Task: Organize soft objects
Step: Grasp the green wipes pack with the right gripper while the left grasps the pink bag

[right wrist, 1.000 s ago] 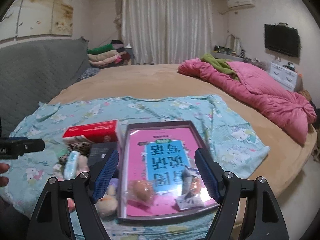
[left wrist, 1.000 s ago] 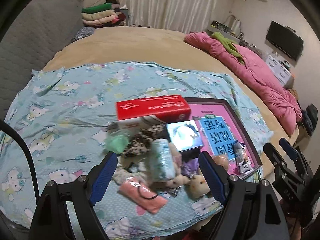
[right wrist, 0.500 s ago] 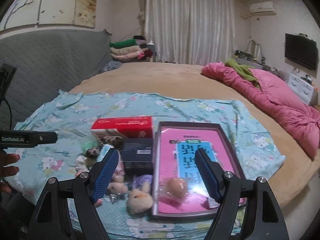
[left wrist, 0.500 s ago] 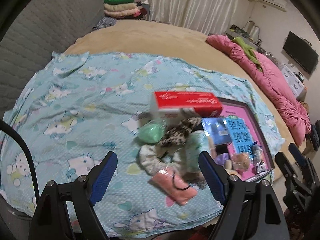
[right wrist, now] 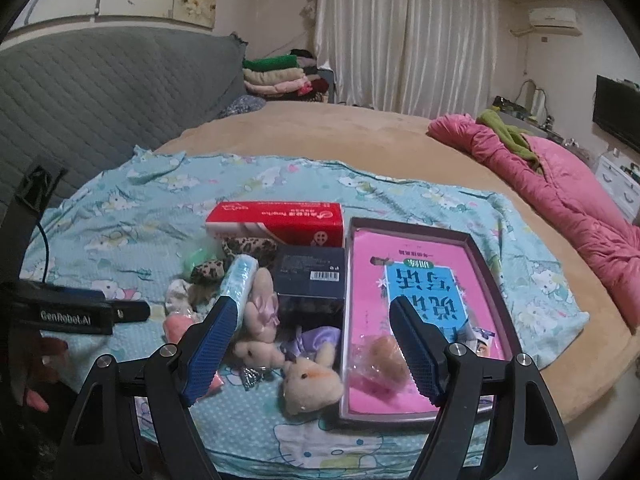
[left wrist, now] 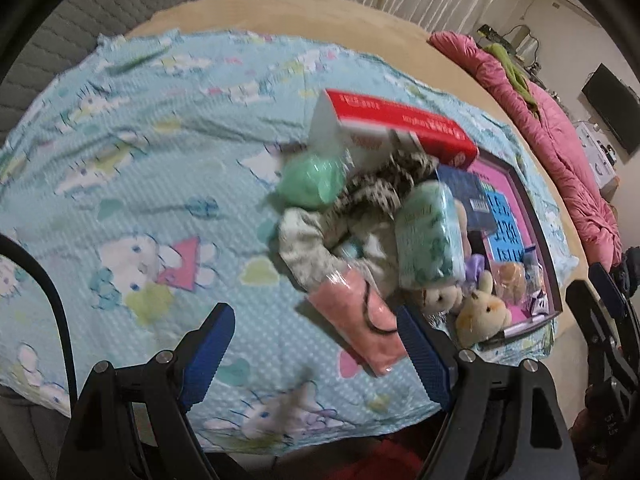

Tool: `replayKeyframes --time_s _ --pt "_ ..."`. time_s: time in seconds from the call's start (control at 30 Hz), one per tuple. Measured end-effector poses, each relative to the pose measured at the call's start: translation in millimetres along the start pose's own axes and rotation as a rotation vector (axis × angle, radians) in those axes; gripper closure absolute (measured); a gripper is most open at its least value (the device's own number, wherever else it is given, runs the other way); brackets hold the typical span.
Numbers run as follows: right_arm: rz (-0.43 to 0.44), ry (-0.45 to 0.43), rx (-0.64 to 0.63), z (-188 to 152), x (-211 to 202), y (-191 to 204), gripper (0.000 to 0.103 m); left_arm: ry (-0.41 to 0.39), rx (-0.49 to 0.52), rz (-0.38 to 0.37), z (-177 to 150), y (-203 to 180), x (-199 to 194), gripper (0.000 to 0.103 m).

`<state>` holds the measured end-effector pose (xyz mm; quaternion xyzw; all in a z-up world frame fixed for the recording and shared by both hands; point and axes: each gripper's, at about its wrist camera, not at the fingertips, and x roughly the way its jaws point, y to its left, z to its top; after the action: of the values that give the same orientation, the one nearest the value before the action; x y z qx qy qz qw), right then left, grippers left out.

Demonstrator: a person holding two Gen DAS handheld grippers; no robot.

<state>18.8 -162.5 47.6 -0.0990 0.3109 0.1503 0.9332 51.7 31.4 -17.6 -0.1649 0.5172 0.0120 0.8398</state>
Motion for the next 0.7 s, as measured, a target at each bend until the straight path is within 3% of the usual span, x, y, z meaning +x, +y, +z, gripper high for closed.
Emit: replayKeyframes --time_s 0.47,0.7 --pt "0.010 0.014 0.026 -6 11 -8 0.023 0.133 -0.086 -0.050 -9 -27 59 0.020" --pt "0.110 0.038 0.040 2 24 3 0.023 0.141 -0.095 -0.049 -11 -30 76 0.025"
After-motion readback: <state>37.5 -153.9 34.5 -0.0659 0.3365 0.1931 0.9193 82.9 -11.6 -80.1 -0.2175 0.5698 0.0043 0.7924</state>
